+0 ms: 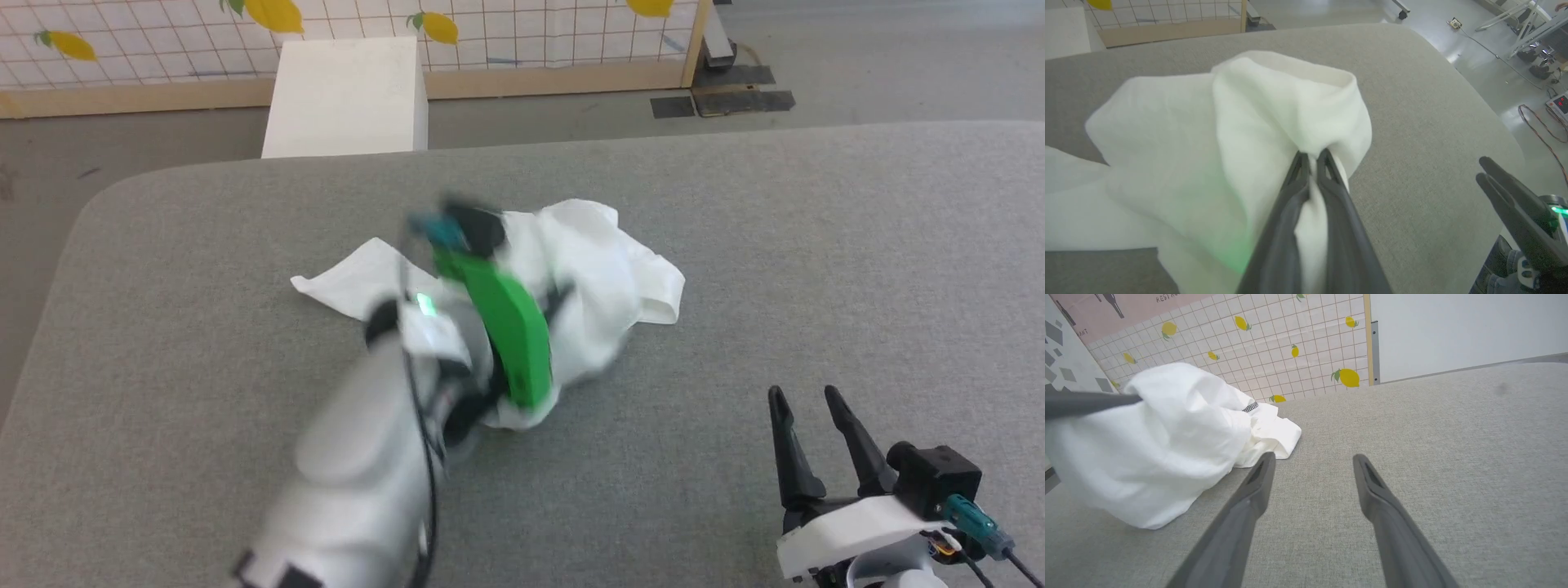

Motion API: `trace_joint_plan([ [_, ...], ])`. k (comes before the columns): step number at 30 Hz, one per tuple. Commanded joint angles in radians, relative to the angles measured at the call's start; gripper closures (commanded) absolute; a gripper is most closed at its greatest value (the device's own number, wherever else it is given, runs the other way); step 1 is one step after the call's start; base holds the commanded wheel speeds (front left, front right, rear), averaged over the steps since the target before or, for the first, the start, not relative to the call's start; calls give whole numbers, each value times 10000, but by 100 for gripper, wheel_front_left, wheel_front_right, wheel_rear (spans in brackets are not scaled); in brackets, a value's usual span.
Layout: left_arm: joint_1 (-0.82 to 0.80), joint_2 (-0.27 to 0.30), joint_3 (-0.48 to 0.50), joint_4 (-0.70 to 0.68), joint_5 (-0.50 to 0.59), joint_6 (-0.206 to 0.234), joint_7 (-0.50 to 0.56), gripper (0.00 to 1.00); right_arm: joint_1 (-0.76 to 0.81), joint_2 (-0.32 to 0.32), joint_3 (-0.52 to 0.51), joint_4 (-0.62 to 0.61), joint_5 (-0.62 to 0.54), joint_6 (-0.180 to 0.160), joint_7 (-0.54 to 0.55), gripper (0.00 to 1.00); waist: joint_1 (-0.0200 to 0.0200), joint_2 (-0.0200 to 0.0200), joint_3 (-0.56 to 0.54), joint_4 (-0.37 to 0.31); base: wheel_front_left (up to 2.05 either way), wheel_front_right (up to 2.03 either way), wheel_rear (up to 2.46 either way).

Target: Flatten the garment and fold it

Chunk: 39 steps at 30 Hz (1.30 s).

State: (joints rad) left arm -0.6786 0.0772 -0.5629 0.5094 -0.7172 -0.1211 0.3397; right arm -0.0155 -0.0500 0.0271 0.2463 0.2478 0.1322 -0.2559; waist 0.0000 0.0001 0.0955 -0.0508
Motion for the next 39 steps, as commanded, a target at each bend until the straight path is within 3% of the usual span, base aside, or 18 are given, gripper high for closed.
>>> trace_joint_plan([
  [1, 492, -73, -364, 142, -17, 6, 332, 100, 82, -3, -48, 11, 14, -15, -57, 0, 0, -1, 45, -28, 0, 0, 0],
  [4, 1373, -140, -1161, 457, 21, 56, 1030, 100, 46, -3, -172, 40, 59, -15, -57, 0, 0, -1, 3, 35, 0, 0, 0],
  [5, 1623, -153, -1359, 540, -14, 69, 1272, 82, 34, -3, -184, 50, 78, -15, -57, 0, 0, -1, -29, 70, 0, 0, 0],
  [7, 1911, -176, -1406, 485, -177, 158, 1341, 0, 23, -3, -193, 59, 96, -15, -58, 0, 0, -1, -118, 160, 0, 0, 0],
  [13, 1966, -225, 284, -926, -1576, 687, 98, 0, 82, -3, -375, 68, 111, -15, -58, 0, 0, -1, -536, 563, 0, 0, 0],
  [16, 1863, 58, 1138, -1761, -1686, 1023, -688, 0, 139, -3, -514, 110, 107, -15, -58, 0, 0, -1, -798, 775, 0, 0, 0],
  [22, 2416, 1475, 2194, -2676, -224, 2028, -2917, 0, 115, -3, -563, 378, 93, -15, -58, 0, 0, -1, -1073, 1065, 0, 0, 0],
  [27, 3748, 2252, 2494, -3265, 952, 2442, -5004, 0, -46, -3, -530, 727, 166, -15, 81, 0, 0, -1, -1093, 1242, 0, 0, 0],
  [31, 4937, 2375, 2520, -3634, 1557, 2682, -5800, 0, -239, -3, -476, 996, 190, -15, 510, 0, 0, -1, -1024, 1335, 0, 0, 0],
  [39, 6338, 1937, 2887, -4156, 2059, 2776, -6006, 0, -1613, -3, -684, 1435, 13, -15, 2073, 0, 0, -1, -573, 1482, 0, 0, 0],
])
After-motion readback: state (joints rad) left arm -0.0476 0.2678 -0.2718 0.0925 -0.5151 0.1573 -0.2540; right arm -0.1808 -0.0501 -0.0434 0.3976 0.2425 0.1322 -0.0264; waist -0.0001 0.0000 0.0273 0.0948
